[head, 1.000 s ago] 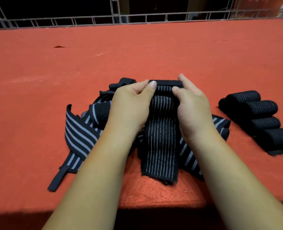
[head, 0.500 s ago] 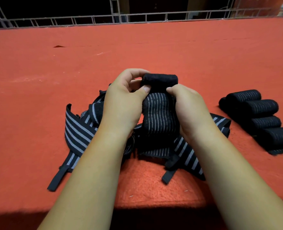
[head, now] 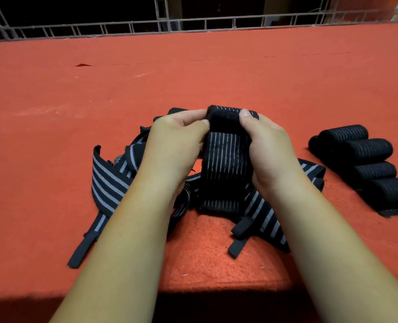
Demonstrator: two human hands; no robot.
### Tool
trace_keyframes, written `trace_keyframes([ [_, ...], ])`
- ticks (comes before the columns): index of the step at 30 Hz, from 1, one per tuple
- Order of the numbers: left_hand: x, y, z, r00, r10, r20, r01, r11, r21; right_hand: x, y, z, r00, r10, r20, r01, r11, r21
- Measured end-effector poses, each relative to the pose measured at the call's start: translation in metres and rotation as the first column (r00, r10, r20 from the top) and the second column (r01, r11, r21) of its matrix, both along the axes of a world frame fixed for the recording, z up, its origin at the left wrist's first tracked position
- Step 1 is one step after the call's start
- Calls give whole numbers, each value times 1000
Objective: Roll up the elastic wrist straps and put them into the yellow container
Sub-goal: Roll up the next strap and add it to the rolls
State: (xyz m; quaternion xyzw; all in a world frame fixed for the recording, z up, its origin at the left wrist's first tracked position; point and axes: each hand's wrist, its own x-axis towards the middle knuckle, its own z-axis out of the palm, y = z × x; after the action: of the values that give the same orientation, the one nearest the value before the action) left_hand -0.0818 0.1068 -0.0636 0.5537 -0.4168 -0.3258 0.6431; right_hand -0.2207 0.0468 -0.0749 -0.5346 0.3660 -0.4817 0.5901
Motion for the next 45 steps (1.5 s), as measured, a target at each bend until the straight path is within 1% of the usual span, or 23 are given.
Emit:
trace_keyframes([
  [2,1,-1,1,1000,3,16,-3,1000,15,0,2,1,995,-5,-100,-1,998,-68],
  [5,6,-1,2,1000,11,9,-11,1000,21,-2,4,3,962,29,-271,-67,989,-130],
  [7,6,2,1,1000,6,13,-6,1000,17,-6,3,3,945,50,-324,-101,985,-142],
  [9,5,5,0,1000,-7,4,7,1000,7,-10,2,2,937,76,-340,-126,984,-128],
  [16,3,6,3,993,-46,-107,44,999,-21,-12,-12,-8,976,109,-191,-119,992,-44],
  [19,5,4,4,997,-19,-69,15,998,-56,-8,-12,-8,987,93,-132,-93,996,3],
  [25,4,0,-3,998,-23,-58,17,993,-114,-3,-5,-3,987,91,-128,-85,995,51],
  [29,6,1,-5,997,-46,57,53,990,-134,-5,1,5,992,83,-99,-73,992,103],
  [32,6,3,-5,993,-81,81,90,989,-114,-6,3,6,996,74,-53,-66,989,131],
  [36,5,3,-4,997,-42,68,46,997,-55,-7,3,8,999,5,44,-12,989,150],
  [40,0,5,0,998,-24,64,24,1000,-4,-6,2,8,995,-63,72,57,995,85],
  [43,-2,4,1,991,-74,108,72,997,20,-7,2,7,994,-64,92,60,997,50],
  [45,-2,3,0,993,-74,95,72,997,17,-7,1,6,995,-56,86,52,998,46],
])
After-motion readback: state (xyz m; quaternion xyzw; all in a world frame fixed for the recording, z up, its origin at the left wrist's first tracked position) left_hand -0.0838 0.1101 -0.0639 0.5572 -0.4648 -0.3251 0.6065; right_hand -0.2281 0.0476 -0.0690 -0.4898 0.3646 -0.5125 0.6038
